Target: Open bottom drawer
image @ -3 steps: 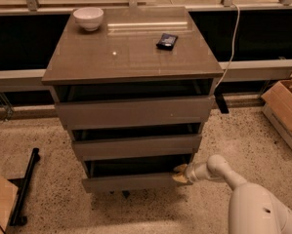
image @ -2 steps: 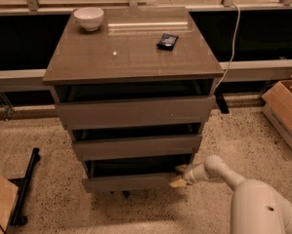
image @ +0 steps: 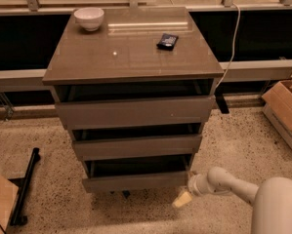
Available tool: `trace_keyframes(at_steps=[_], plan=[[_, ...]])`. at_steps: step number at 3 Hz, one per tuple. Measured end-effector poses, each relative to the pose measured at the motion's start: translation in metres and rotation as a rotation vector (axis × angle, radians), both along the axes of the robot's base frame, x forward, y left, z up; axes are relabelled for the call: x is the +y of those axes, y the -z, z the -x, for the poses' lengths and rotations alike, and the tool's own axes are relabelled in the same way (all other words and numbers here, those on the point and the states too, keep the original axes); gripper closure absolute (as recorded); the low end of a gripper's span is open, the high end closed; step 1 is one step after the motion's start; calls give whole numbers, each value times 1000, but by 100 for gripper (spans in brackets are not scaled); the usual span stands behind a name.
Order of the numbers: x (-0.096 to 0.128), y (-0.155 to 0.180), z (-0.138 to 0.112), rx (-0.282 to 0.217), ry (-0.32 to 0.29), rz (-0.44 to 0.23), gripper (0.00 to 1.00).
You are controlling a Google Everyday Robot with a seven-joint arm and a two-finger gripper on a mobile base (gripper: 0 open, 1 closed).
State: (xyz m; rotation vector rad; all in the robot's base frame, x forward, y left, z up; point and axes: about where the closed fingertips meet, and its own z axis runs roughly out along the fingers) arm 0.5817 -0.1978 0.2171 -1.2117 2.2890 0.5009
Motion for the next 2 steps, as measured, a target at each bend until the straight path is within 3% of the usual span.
trace_keyframes(at_steps=[1,2], plan=[[4,14,25,56,-7,-15,0],[15,17,22,52,-50,-22,0]])
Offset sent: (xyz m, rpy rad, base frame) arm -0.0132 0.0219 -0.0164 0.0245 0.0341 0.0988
